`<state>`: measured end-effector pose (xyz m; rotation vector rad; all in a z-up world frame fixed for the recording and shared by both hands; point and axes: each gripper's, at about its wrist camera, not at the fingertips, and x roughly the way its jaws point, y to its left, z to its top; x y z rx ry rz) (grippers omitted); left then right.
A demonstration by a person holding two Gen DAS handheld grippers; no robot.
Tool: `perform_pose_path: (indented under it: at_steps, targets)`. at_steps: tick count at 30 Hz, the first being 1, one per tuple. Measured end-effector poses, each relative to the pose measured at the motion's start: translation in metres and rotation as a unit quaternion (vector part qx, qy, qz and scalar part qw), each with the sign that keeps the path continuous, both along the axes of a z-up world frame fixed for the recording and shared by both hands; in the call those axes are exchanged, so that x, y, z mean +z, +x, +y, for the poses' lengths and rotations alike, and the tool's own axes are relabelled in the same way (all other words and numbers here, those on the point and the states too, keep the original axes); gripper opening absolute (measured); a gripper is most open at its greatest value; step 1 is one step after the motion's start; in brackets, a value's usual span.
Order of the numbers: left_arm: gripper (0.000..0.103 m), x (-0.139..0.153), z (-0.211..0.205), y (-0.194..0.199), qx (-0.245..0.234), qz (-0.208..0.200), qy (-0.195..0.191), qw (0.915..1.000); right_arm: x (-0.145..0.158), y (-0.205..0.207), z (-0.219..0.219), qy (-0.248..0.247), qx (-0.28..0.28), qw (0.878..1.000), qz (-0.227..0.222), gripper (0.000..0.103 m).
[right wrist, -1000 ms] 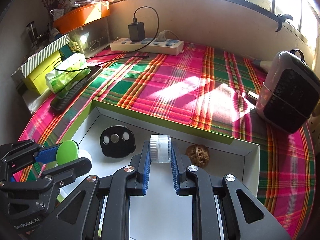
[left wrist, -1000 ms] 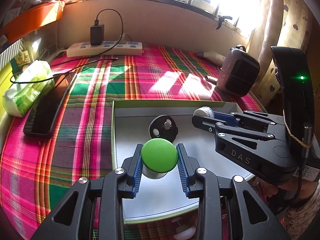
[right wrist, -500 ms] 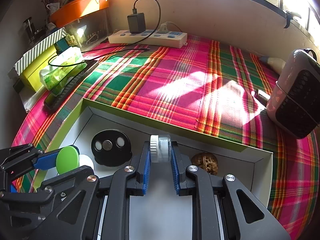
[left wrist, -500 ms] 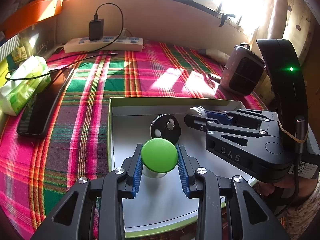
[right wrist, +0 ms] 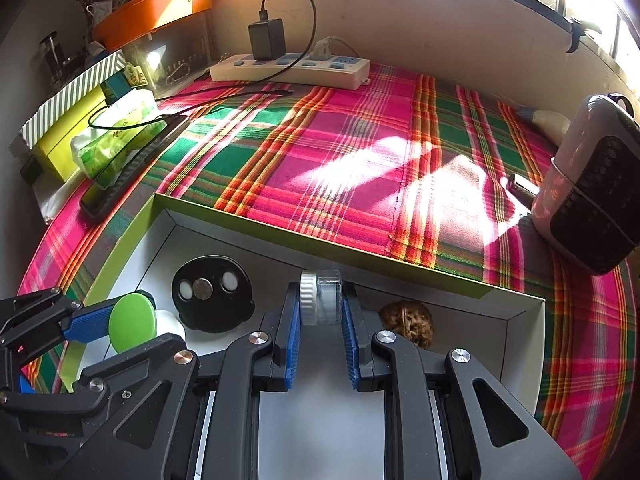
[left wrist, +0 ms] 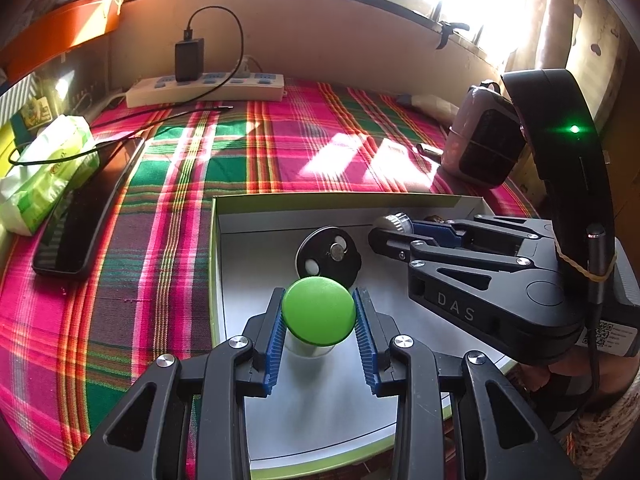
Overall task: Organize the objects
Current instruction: 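Lower the white cap into the tray and open the right gripper, then set the green mushroom in the tray and open the left gripper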
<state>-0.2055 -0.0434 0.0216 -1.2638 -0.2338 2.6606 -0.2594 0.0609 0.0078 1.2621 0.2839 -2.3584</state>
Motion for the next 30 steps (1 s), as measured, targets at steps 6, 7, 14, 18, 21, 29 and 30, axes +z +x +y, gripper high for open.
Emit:
perform_pose_path:
  at_steps: [6, 7, 14, 18, 21, 29, 30]
  targets:
    - [0.03, 0.0, -0.0002, -0.0001, 0.0, 0.0, -0.002, 1.0, -0.0004, 0.0005, -0.001, 0.005, 0.001, 1.0, 0.0, 0.02]
    - [0.03, 0.0, -0.0001, -0.0001, 0.0, 0.0, -0.002, 1.0, -0.0005, 0.0005, -0.0012, 0.006, 0.001, 1.0, 0.001, 0.02]
    - [0.031, 0.0004, 0.0007, -0.0001, 0.0, 0.0, -0.002, 1.0, -0.0008, 0.0007, -0.0012, 0.009, -0.001, 1.0, 0.002, 0.025]
    - [0.031, 0.0006, 0.0008, 0.0001, 0.0, 0.0, -0.002, 1.0, -0.0015, 0.0009, -0.0014, 0.011, -0.002, 1.0, 0.002, 0.029]
    - [0.031, 0.0005, 0.0009, 0.0001, 0.0, 0.0, -0.002, 1.0, -0.0017, 0.0006, -0.0008, 0.01, -0.005, 1.0, 0.002, 0.03]
    - [0.031, -0.0003, 0.0006, 0.0013, 0.001, 0.001, -0.002, 1.0, -0.0003, 0.0023, -0.001, 0.01, -0.008, 1.0, 0.005, 0.042]
    - [0.031, -0.0005, 0.0006, 0.0012, 0.001, 0.001, -0.003, 1.0, 0.0, 0.0027, -0.0008, 0.01, -0.009, 1.0, 0.005, 0.042]
